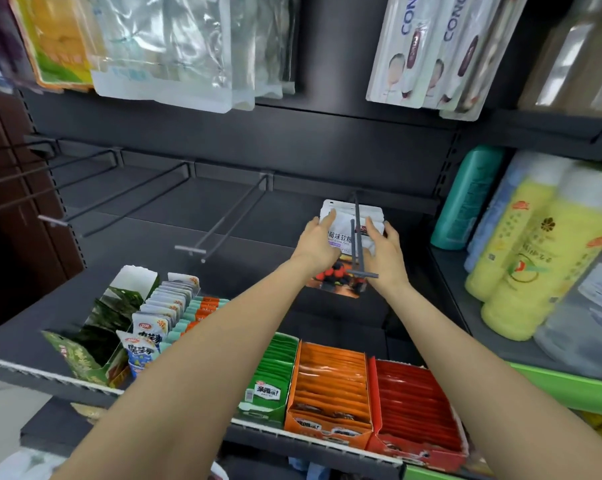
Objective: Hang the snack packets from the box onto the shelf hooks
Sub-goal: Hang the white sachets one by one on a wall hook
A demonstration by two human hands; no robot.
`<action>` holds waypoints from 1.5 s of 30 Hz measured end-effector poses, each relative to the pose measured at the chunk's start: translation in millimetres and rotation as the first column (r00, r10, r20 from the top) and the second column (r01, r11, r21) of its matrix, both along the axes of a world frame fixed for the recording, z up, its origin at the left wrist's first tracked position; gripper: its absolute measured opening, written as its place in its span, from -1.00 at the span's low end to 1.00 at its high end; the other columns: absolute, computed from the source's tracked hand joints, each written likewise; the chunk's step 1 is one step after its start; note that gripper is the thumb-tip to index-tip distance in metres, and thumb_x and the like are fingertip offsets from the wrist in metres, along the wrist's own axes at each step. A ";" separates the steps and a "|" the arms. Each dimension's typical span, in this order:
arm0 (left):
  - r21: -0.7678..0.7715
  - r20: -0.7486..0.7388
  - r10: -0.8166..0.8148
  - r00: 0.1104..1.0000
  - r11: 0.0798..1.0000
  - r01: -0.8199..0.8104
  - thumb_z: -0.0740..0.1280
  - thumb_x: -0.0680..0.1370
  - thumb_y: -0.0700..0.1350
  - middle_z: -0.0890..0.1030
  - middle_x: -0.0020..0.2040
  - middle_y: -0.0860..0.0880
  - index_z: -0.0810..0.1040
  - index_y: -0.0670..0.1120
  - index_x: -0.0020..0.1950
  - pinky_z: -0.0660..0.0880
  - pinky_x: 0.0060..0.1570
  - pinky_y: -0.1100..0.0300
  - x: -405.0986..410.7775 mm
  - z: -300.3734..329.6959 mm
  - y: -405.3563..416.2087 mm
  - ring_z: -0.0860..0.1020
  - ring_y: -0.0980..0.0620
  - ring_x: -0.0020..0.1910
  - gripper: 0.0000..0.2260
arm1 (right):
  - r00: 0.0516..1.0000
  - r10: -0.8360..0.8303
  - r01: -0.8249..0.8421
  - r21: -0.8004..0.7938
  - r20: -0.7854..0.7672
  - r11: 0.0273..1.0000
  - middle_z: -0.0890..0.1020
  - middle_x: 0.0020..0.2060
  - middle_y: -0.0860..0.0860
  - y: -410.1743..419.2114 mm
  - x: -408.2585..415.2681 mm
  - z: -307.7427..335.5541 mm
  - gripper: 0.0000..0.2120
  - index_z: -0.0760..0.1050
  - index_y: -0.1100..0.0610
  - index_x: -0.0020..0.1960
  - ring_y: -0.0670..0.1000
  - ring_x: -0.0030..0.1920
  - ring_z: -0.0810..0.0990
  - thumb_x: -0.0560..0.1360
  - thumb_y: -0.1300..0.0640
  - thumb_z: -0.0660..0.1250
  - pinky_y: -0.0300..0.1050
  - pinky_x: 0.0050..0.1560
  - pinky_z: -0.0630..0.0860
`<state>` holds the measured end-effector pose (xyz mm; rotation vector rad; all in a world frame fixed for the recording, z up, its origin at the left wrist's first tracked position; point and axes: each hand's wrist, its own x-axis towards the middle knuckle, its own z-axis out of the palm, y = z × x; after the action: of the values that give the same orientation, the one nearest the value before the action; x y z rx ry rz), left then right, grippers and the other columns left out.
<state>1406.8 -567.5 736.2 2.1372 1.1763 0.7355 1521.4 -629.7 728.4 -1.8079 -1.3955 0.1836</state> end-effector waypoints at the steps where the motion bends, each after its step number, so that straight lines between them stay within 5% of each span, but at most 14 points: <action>1: 0.000 0.006 0.006 1.000 1.000 -0.006 0.23 0.52 -0.32 0.18 0.50 -0.14 0.05 -0.04 0.55 0.30 0.11 0.31 1.3 0.1 2.0 0.27 -0.09 0.42 -0.34 | 1.000 -0.012 0.012 -0.001 -0.017 1.000 0.08 0.50 0.19 2.4 1.4 -0.1 -0.48 0.18 0.20 0.49 0.16 0.49 0.10 0.56 0.35 0.17 -0.17 0.40 0.07; 8: 0.045 0.109 0.070 0.992 0.996 -0.075 0.25 0.52 -0.31 0.35 0.39 -0.16 0.26 -0.10 0.48 0.27 0.30 0.19 -10.9 0.6 -16.9 0.33 -0.09 0.38 -0.47 | 0.998 -0.068 0.069 0.064 -0.014 0.996 0.09 0.49 0.14 -8.6 -7.3 -5.6 -0.48 0.22 0.15 0.48 0.07 0.49 0.13 0.56 0.29 0.25 -0.17 0.44 0.11; 12: 0.091 0.184 0.084 0.979 0.991 -0.102 0.25 0.51 -0.27 0.54 0.18 -0.11 0.49 -0.10 0.28 0.43 0.18 0.20 -41.7 -8.6 -48.4 0.53 -0.03 0.14 -0.66 | 0.994 -0.072 0.081 0.120 -0.082 0.989 0.40 0.26 0.09 -44.1 -34.0 -11.1 -0.60 0.41 0.16 0.35 -0.06 0.20 0.43 0.54 0.34 0.23 -0.51 0.06 0.30; 16: 0.092 0.199 0.071 0.977 0.992 -0.091 0.29 0.53 -0.20 0.63 -0.07 0.06 0.59 0.00 0.04 0.47 -0.04 0.32 -92.3 -24.7 -92.2 0.57 0.15 -0.12 -0.83 | 0.989 0.009 -0.002 0.051 -0.149 0.999 0.62 -0.01 0.01 -88.2 -74.7 -28.5 -0.75 0.56 0.11 0.14 -0.10 -0.04 0.54 0.53 0.29 0.25 -0.26 0.04 0.44; 21: 0.035 0.135 0.086 0.987 0.995 -0.092 0.32 0.52 -0.21 0.63 -0.18 0.02 0.63 -0.09 -0.02 0.42 -0.16 0.40 -170.4 -54.8 -147.5 0.55 0.13 -0.20 -0.89 | 0.987 0.081 -0.096 -0.103 -0.137 0.990 0.64 -0.06 -0.02 -147.9 -141.2 -63.7 -0.80 0.58 0.12 0.10 -0.10 -0.04 0.57 0.54 0.27 0.26 -0.30 -0.04 0.42; 25: -0.056 -0.006 0.046 0.999 0.997 -0.047 0.27 0.56 -0.21 0.58 -0.15 0.01 0.60 -0.13 0.06 0.41 -0.09 0.36 -233.5 -84.2 -185.0 0.53 0.10 -0.13 -0.85 | 0.988 0.090 -0.120 -0.245 -0.129 0.962 0.64 0.05 0.07 -191.2 -194.1 -104.5 -0.77 0.55 0.18 0.17 0.02 0.08 0.59 0.55 0.27 0.24 -0.23 0.02 0.44; 29: -0.182 -0.167 -0.056 0.984 0.983 0.025 0.23 0.58 -0.21 0.61 0.14 -0.08 0.55 -0.12 0.21 0.42 0.07 0.24 -278.1 -126.3 -208.8 0.55 -0.01 0.10 -0.77 | 0.992 0.097 -0.121 -0.410 -0.079 0.904 0.63 0.10 0.09 -222.3 -231.4 -139.8 -0.74 0.53 0.20 0.21 0.07 0.12 0.59 0.55 0.28 0.21 -0.19 0.04 0.43; 33: -0.275 -0.345 -0.274 0.898 0.944 0.182 0.34 0.54 -0.08 0.34 0.45 -0.10 0.30 -0.14 0.46 0.22 0.32 0.24 -297.6 -168.7 -227.2 0.32 -0.03 0.42 -0.49 | 0.995 0.098 -0.086 -0.559 -0.008 0.825 0.57 0.22 0.11 -243.0 -252.2 -165.5 -0.67 0.46 0.16 0.31 0.10 0.18 0.56 0.55 0.27 0.22 -0.06 0.17 0.48; 38: -0.353 -0.398 -0.378 0.836 0.904 0.241 0.45 0.42 0.09 -0.02 0.56 -0.13 -0.06 -0.13 0.55 0.05 0.46 0.13 -297.3 -200.2 -248.3 0.00 -0.04 0.54 -0.08 | 0.986 0.077 0.026 -0.583 0.151 0.812 0.50 0.22 0.18 -260.0 -254.6 -173.6 -0.58 0.44 0.15 0.32 0.14 0.25 0.46 0.48 0.31 0.29 -0.13 0.22 0.32; 45: -0.138 -0.589 -0.222 0.777 0.975 0.174 0.37 0.47 0.16 0.25 0.46 -0.18 0.05 -0.13 0.52 0.36 0.28 -0.03 -289.4 -208.6 -265.7 0.30 -0.16 0.40 -0.21 | 0.992 -0.021 0.094 -0.597 0.128 0.797 0.61 0.04 0.17 -269.2 -255.9 -168.3 -0.84 0.54 0.24 0.07 0.18 0.10 0.54 0.49 0.28 0.32 -0.10 0.02 0.43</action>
<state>1117.4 -833.2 527.7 2.4620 1.2188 -0.1168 1265.5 -898.9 560.1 -2.4137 -1.4613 0.5543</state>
